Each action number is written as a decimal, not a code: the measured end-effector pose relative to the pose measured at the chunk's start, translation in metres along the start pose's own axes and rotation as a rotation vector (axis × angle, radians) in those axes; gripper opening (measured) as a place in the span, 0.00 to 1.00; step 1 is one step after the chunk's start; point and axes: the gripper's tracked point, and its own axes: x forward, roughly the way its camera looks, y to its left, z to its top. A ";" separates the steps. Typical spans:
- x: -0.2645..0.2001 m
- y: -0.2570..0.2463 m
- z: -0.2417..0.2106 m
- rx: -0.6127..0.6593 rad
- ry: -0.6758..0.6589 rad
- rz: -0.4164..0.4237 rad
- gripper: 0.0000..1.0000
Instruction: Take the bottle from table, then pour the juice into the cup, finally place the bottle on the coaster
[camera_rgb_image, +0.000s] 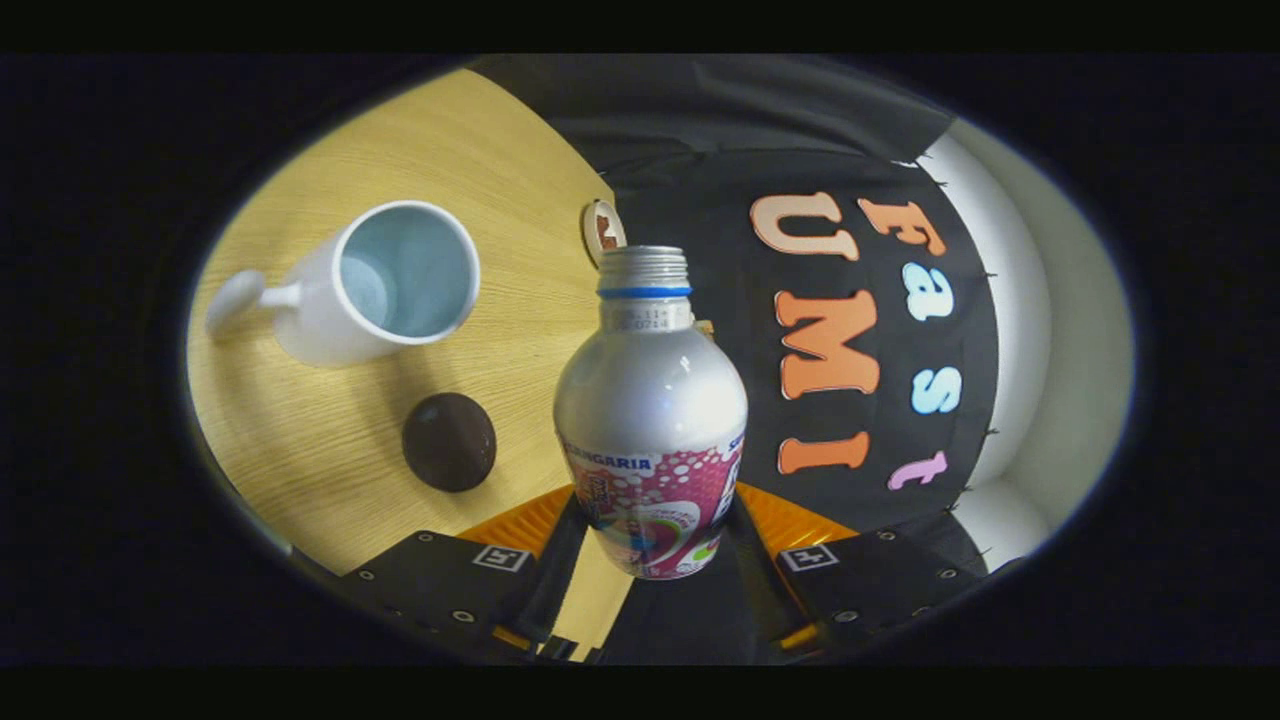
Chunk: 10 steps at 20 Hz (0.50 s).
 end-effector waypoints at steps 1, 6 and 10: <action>-0.001 -0.001 -0.003 0.047 -0.003 0.002 0.76; -0.002 0.006 -0.008 0.344 -0.033 0.048 0.76; 0.004 0.018 -0.010 0.602 -0.053 0.097 0.76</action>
